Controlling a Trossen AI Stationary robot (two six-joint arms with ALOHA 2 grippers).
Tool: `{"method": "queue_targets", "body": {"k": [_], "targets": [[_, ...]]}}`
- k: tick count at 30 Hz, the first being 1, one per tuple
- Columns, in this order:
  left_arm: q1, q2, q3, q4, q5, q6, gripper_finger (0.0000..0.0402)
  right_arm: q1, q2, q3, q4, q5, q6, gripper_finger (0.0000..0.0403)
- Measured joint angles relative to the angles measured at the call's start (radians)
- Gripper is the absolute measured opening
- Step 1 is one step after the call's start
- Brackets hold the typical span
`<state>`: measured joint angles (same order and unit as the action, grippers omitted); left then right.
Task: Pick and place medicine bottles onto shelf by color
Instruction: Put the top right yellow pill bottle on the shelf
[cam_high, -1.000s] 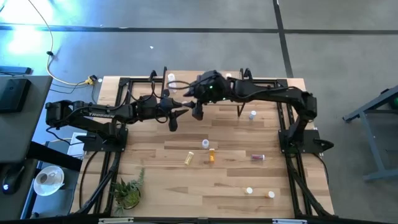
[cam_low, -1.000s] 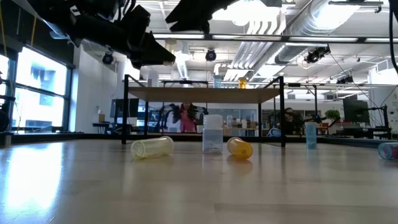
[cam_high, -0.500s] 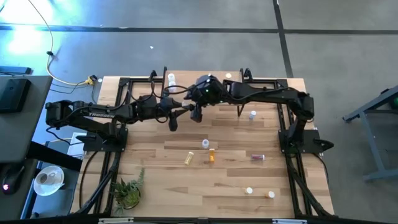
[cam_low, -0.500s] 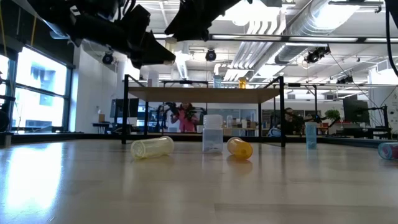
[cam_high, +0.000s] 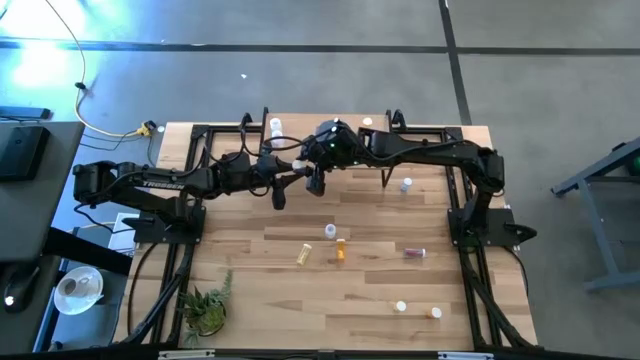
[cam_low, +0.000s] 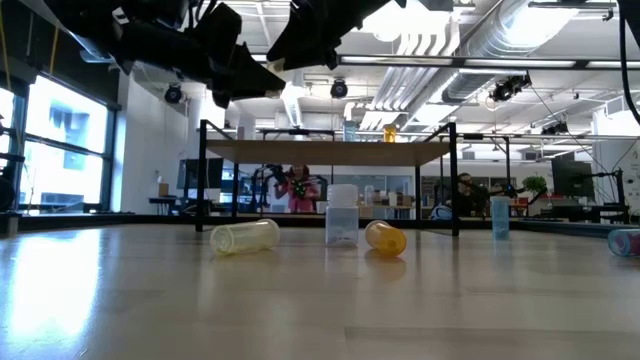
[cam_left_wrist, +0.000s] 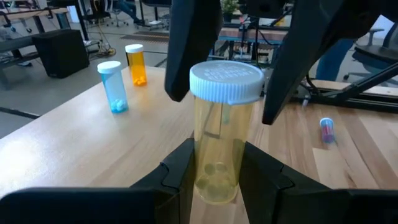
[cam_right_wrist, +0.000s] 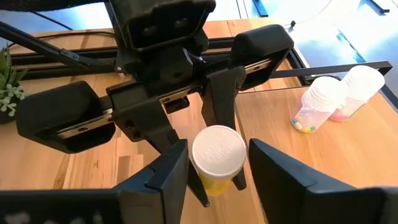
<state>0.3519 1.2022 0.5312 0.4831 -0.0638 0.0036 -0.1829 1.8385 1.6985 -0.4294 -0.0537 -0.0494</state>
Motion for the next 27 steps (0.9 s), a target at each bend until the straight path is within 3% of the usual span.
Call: {"method": "queue_targets", "body": {"k": [10,27], "targets": [[0.0,0.0,0.0,-0.001,0.0,-0.011,0.0093,0.0,0.0,0.0,0.0,-0.005,0.001,0.0112],[0.0,0.0,0.0,-0.004,0.002,-0.047,0.0143,0.0,-0.001,0.0,-0.027,-0.007,0.015,0.0108]]}}
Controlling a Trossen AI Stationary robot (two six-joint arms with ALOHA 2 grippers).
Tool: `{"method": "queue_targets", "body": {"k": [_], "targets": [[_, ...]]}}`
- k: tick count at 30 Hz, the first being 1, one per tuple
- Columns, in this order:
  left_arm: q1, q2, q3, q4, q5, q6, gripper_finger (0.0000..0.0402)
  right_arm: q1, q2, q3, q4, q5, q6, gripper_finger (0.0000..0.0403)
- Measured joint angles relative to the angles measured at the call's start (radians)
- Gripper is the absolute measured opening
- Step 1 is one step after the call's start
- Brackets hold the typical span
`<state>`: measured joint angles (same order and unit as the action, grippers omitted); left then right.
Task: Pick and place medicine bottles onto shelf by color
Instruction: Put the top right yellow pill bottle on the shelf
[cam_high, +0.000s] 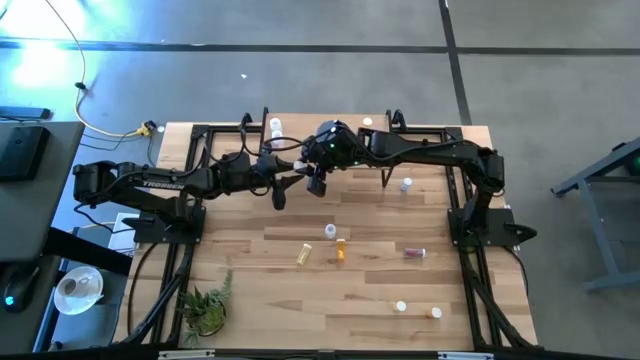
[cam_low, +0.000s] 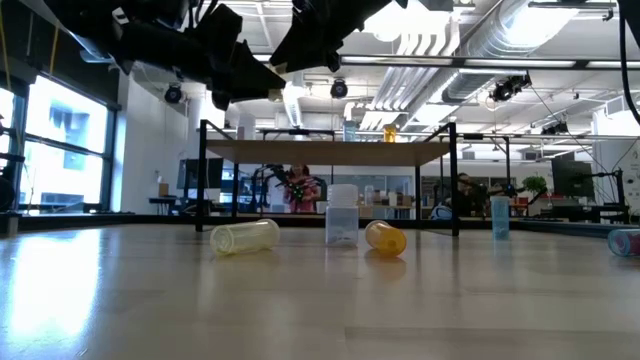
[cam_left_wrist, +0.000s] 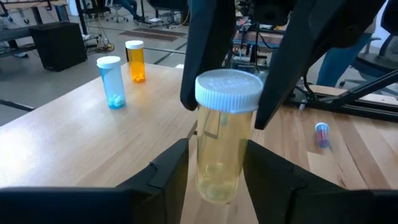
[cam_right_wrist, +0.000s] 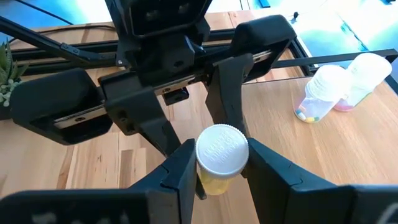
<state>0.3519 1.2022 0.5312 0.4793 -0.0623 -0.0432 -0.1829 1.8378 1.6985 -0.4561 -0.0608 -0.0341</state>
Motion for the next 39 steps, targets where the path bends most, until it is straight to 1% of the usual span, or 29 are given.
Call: {"method": "queue_targets", "body": {"k": [7,12,16,25,30,34,37,39], "targets": [[0.0,0.0,0.0,-0.042,0.0,-0.006,0.0196,0.0,0.0,0.0,0.001,0.001,0.0,0.0108],[0.002,-0.024,0.0,-0.067,0.0,0.009,0.0223,-0.006,-0.009,0.001,-0.012,0.081,-0.015,0.0108],[0.002,-0.079,0.0,-0.1,-0.002,0.021,0.0227,-0.025,-0.026,0.028,-0.021,0.114,-0.019,0.0107],[-0.001,-0.226,0.0,-0.259,-0.001,0.018,0.0227,-0.079,-0.029,0.136,-0.016,0.115,-0.116,0.0107],[-0.002,-0.287,0.0,-0.324,-0.001,-0.004,0.0227,-0.122,-0.029,0.154,0.025,0.125,-0.132,0.0107],[-0.002,-0.31,-0.027,-0.293,-0.002,0.006,0.0227,-0.168,-0.014,0.153,0.075,0.128,-0.118,0.0107],[0.0,-0.325,-0.061,-0.211,-0.002,0.02,0.0227,-0.197,0.027,0.153,0.103,0.115,-0.094,0.0107],[0.007,-0.339,-0.072,-0.196,-0.002,0.021,0.0227,-0.211,0.055,0.152,0.103,0.113,-0.074,0.0107]]}}
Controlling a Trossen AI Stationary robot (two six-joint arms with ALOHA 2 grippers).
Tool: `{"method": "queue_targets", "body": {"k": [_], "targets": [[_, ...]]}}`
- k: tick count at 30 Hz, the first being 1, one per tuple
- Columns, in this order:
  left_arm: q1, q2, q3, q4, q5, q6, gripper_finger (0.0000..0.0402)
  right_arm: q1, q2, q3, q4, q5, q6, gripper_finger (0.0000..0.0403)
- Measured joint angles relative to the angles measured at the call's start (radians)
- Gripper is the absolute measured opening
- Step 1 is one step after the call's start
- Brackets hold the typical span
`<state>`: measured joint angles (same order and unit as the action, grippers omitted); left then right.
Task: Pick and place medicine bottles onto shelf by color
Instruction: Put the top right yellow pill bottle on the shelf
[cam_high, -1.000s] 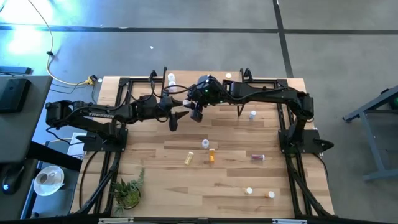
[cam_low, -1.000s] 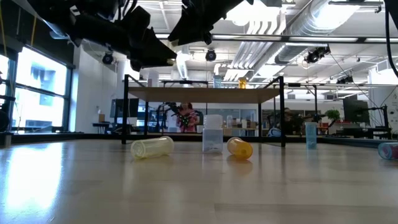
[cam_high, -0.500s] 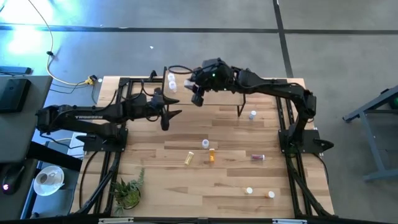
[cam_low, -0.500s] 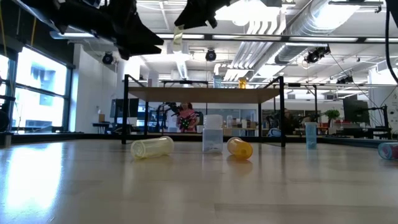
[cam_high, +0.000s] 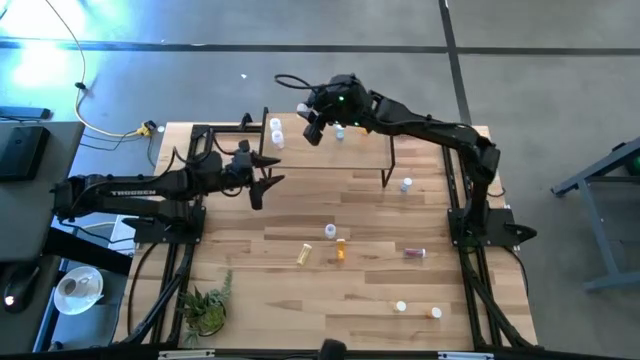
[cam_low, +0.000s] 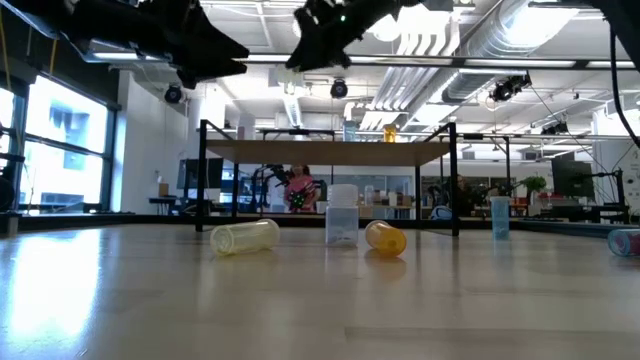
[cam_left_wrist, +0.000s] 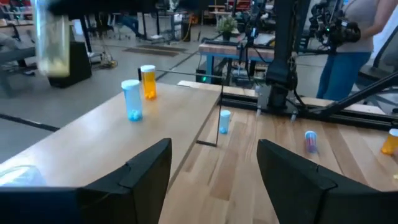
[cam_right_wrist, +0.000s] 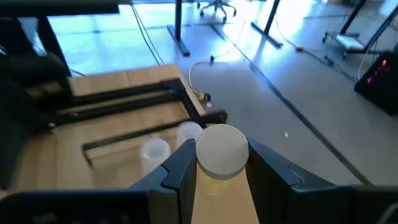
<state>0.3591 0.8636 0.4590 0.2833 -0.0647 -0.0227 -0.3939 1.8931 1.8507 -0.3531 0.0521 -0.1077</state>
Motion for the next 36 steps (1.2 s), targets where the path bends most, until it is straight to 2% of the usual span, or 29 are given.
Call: {"method": "queue_targets", "body": {"k": [13,25,36], "targets": [[0.008,-0.034,-0.003,-0.042,-0.033,0.019,0.0227,-0.012,0.124,0.0,0.006,0.019,0.109,0.0107],[0.008,-0.034,-0.003,-0.051,-0.033,0.034,0.0227,0.014,0.129,0.0,-0.101,0.153,0.19,0.0107],[0.007,-0.034,-0.003,-0.047,-0.033,0.026,0.0227,0.018,0.13,0.0,-0.145,0.155,0.186,0.0107]]}}
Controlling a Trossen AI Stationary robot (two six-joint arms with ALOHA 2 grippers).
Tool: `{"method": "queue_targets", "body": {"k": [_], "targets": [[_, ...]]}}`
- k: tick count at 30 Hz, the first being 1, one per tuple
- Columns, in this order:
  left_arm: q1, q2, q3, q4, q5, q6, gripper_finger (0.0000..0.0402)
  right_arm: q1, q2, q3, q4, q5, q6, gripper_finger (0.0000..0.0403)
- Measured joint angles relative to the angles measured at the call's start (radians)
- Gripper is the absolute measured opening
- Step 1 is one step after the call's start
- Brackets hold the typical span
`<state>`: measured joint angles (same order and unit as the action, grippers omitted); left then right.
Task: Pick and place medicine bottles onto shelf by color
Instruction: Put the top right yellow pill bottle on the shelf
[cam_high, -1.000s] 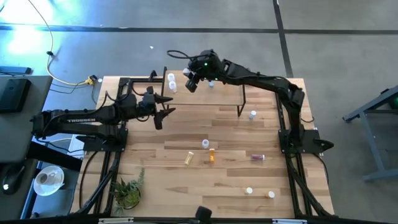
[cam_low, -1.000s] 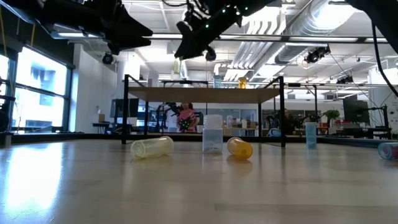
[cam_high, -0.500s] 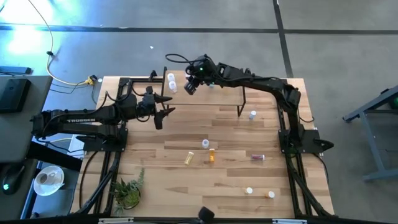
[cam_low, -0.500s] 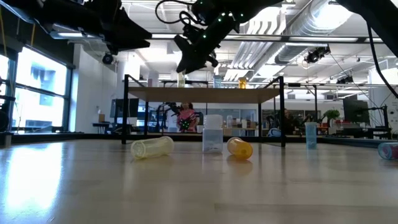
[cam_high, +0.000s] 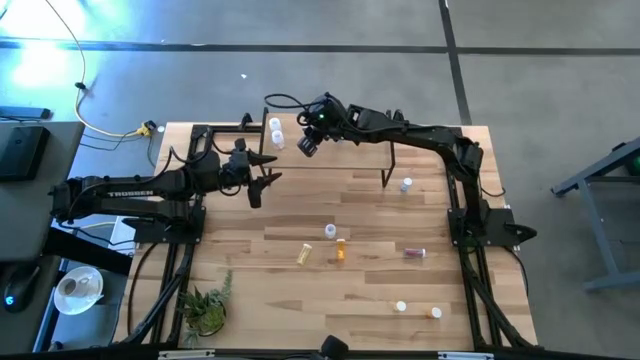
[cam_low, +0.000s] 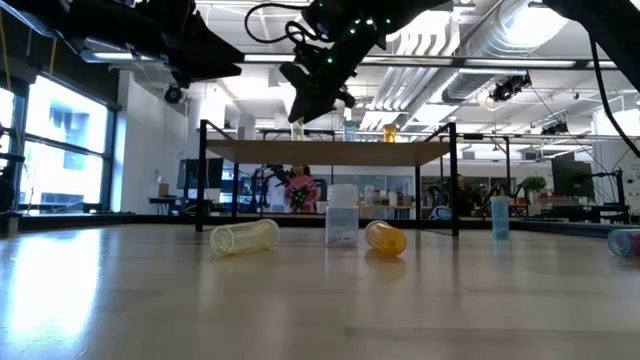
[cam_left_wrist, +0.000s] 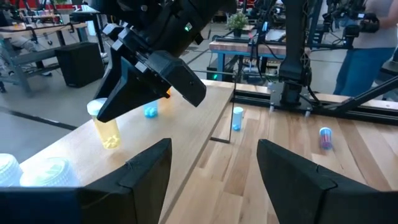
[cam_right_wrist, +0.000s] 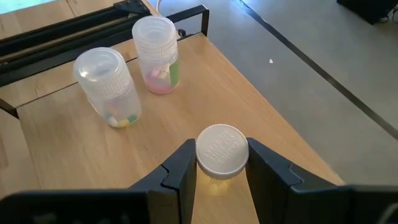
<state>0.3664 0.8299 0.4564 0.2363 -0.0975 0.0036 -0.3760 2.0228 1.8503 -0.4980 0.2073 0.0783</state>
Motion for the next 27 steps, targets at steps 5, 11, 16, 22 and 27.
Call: {"method": "queue_targets", "body": {"k": [5,11,16,22,27], "targets": [[0.0,0.0,0.0,0.0,0.0,0.0,0.0227,0.0,0.0,0.0,0.0,-0.011,-0.026,0.0107],[0.0,0.0,0.0,0.001,0.0,0.0,0.0227,0.0,0.0,0.0,0.0,-0.036,-0.084,0.0107],[0.0,0.0,0.0,0.001,0.0,0.0,0.0227,-0.003,0.008,0.0,0.002,-0.063,-0.086,0.0107],[0.0,0.0,0.0,0.001,0.001,0.0,0.0227,-0.006,0.024,0.0,0.016,-0.061,-0.086,0.0107],[0.0,0.0,0.0,0.001,0.001,0.0,0.0227,-0.006,0.025,0.0,0.018,-0.059,-0.086,0.0107]]}}
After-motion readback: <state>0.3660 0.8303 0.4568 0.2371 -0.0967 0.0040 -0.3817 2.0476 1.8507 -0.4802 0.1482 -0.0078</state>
